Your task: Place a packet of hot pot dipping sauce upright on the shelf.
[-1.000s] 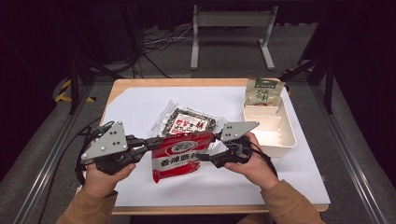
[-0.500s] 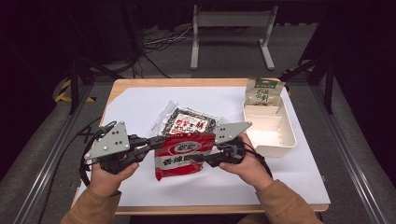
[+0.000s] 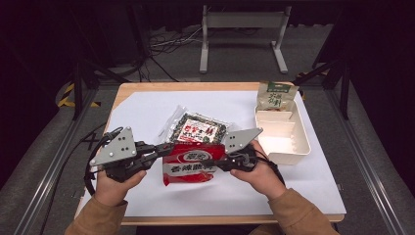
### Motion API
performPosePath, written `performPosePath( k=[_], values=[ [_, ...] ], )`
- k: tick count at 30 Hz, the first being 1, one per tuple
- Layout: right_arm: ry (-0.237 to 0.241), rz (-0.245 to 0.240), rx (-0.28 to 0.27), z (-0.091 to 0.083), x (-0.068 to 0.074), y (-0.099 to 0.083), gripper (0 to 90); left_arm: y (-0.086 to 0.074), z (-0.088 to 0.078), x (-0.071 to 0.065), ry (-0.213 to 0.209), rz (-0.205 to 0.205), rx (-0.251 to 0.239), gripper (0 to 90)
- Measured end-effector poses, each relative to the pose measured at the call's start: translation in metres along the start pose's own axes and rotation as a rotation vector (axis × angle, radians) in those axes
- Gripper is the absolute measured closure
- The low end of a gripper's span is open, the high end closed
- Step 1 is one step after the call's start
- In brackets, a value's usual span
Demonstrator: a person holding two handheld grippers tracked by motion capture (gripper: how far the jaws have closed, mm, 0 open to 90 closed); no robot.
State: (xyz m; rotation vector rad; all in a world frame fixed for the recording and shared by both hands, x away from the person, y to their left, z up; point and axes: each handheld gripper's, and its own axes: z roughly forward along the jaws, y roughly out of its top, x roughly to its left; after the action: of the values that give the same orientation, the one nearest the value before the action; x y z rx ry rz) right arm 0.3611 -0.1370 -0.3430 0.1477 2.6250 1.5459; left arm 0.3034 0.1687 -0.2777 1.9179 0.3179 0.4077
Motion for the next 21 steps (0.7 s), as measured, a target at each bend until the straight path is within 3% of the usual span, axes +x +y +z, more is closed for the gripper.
performPosePath(
  k=[6,12,14,15,18,21],
  values=[
    [-0.002,-0.004,0.014,-0.006,0.001,0.004,89.3,-0.001,0.0,0.002,-0.017,-0.024,-0.009,89.4],
    [-0.021,-0.005,0.035,-0.016,-0.001,0.008,89.3,-0.004,0.002,0.003,-0.011,-0.026,0.006,82.2],
    [-0.025,-0.005,0.037,-0.018,-0.001,0.008,89.3,-0.004,0.002,0.004,-0.01,-0.032,0.007,74.0],
    [-0.028,-0.005,0.039,-0.019,-0.002,0.009,89.4,-0.004,0.002,0.005,-0.016,-0.041,0.01,74.0],
    [-0.042,0.002,0.05,-0.028,-0.005,0.009,89.3,-0.007,0.002,0.007,-0.012,-0.059,0.003,60.4],
    [-0.052,0.004,0.055,-0.033,-0.007,0.009,89.3,-0.01,0.001,0.01,-0.007,-0.071,0.006,55.8]
  ],
)
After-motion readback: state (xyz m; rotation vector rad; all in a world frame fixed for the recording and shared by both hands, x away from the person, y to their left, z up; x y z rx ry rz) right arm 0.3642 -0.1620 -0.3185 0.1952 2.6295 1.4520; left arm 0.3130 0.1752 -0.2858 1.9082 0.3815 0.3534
